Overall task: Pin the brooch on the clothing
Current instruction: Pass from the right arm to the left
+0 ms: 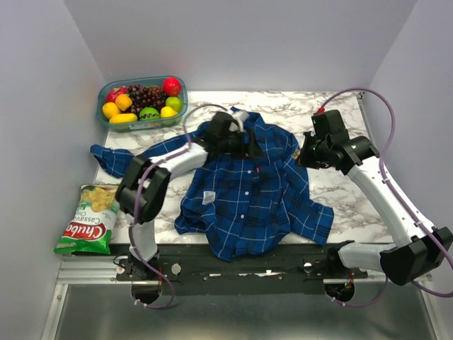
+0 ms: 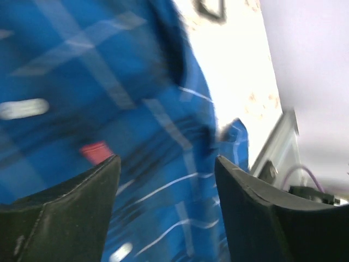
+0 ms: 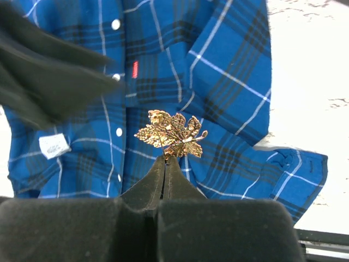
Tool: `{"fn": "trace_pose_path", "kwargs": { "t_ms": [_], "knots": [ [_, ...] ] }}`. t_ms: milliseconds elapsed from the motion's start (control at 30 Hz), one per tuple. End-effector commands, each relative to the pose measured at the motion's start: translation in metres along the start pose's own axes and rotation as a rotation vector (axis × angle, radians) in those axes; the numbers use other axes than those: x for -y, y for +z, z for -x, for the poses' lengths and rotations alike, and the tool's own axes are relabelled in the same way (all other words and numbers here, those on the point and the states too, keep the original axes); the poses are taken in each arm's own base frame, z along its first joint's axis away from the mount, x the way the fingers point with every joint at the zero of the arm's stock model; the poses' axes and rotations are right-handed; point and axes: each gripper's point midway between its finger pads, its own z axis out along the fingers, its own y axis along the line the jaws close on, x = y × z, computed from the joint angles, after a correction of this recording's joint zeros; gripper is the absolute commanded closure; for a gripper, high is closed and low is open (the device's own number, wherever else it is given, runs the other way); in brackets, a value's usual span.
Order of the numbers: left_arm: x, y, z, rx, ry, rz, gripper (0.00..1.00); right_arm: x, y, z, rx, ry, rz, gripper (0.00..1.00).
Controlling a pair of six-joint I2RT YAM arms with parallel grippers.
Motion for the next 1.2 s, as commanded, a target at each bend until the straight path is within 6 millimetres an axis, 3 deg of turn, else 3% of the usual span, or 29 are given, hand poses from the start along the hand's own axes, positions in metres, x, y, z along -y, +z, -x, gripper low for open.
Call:
{"fn": "trace_pose_path", "kwargs": {
  "t_ms": [0,133,333,500,833,900,1167],
  "knots": [
    [0.003,-0.07,0.022,0.061,0.074,-0.015,0.2,-0.023,-0.01,-0.005,-0.018,-0.072,0.138,1.0],
    [0.041,-0.099,0.017,0.07,0.137,-0.148,0.21,-0.045,-0.003,-0.02,-0.057,-0.136,0.212,1.0],
    [0.076,-0.116,-0.006,0.002,0.136,-0.369,0.25,-0.065,0.003,-0.04,-0.112,-0.19,0.276,1.0],
    [0.084,-0.117,-0.018,-0.023,0.107,-0.454,0.27,-0.07,0.006,-0.048,-0.135,-0.208,0.281,1.0],
    [0.095,-0.103,-0.027,-0.061,0.103,-0.486,0.47,-0.082,0.012,-0.063,-0.166,-0.203,0.309,1.0],
    [0.095,-0.102,-0.027,-0.064,0.1,-0.486,0.57,-0.083,0.014,-0.065,-0.171,-0.199,0.308,1.0],
    [0.088,-0.093,-0.036,-0.093,0.093,-0.455,0.6,-0.085,0.013,-0.065,-0.172,-0.208,0.307,0.99]
  ]
}}
